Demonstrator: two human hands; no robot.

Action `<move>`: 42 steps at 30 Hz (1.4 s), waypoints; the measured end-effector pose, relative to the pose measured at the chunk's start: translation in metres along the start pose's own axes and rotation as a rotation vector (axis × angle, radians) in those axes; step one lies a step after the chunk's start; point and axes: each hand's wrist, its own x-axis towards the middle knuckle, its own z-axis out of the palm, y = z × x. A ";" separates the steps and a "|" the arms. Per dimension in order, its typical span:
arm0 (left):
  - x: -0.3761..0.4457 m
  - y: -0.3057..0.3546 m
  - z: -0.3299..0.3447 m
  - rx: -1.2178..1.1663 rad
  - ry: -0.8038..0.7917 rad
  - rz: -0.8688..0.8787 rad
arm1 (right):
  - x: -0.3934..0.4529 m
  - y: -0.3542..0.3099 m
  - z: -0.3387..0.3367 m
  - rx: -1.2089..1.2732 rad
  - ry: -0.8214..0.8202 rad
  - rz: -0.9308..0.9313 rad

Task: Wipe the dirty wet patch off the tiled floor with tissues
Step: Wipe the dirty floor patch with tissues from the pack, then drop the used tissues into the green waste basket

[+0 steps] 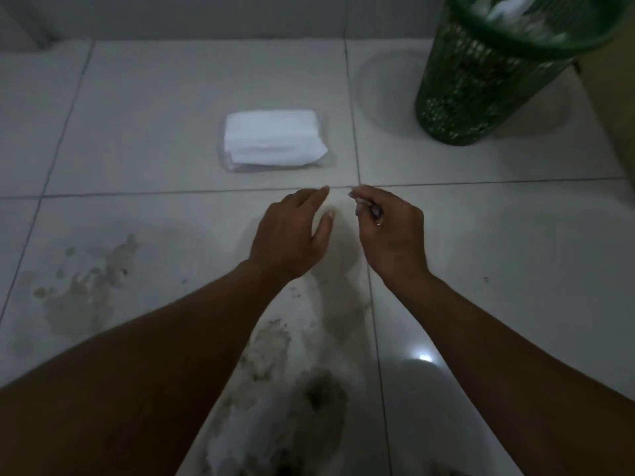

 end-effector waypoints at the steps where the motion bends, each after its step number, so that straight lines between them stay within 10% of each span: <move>1: 0.010 0.012 -0.004 -0.002 0.007 0.018 | 0.007 0.000 -0.012 0.009 0.037 0.000; 14: 0.161 0.151 -0.046 -0.049 0.249 0.270 | 0.110 -0.013 -0.142 0.046 0.362 -0.121; 24: 0.241 0.189 -0.048 0.065 0.156 0.223 | 0.216 -0.010 -0.161 0.035 0.319 -0.107; 42: 0.138 0.012 -0.081 0.143 0.215 -0.039 | 0.138 -0.040 0.011 -0.111 -0.022 -0.467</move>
